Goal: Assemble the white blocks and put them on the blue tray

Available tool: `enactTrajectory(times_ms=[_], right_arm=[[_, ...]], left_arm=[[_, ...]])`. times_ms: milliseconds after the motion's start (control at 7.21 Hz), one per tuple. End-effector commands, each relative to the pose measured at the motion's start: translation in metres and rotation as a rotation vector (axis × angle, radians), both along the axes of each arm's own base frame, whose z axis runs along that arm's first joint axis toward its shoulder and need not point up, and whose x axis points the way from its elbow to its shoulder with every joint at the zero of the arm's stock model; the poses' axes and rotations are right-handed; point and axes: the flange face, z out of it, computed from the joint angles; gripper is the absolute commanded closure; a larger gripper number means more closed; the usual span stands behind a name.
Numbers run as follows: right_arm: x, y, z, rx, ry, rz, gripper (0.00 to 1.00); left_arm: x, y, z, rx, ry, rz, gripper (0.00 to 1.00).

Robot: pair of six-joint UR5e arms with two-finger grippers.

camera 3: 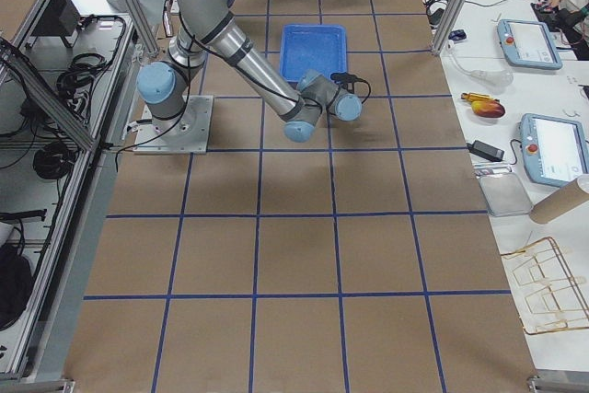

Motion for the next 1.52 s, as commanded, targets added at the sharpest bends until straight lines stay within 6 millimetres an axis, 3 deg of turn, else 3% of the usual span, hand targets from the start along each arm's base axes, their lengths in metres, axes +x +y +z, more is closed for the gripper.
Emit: enactTrajectory(times_ms=[0, 277, 554, 832, 1109, 1386], right_arm=[[-0.001, -0.002, 0.001, -0.006, 0.005, -0.003, 0.91], [-0.001, -0.005, 0.018, 0.004, 0.014, -0.037, 0.93], [0.006, 0.002, 0.057, -0.052, 0.034, -0.023, 0.93], [0.034, 0.025, 0.077, -0.066, 0.039, -0.001, 0.93], [0.06, 0.026, 0.091, -0.052, 0.049, -0.003, 0.93], [0.064, 0.028, 0.087, -0.044, 0.046, 0.001, 0.93]], left_arm=[[-0.055, -0.008, 0.037, -0.013, -0.01, 0.015, 1.0], [-0.121, -0.003, 0.048, -0.037, 0.012, 0.062, 1.0], [-0.2, 0.003, 0.058, -0.064, 0.013, 0.053, 1.0], [-0.272, 0.024, 0.048, -0.046, 0.036, 0.093, 1.0], [-0.32, 0.044, 0.04, -0.029, 0.041, 0.049, 1.0], [-0.368, 0.067, 0.031, -0.01, 0.078, 0.069, 1.0]])
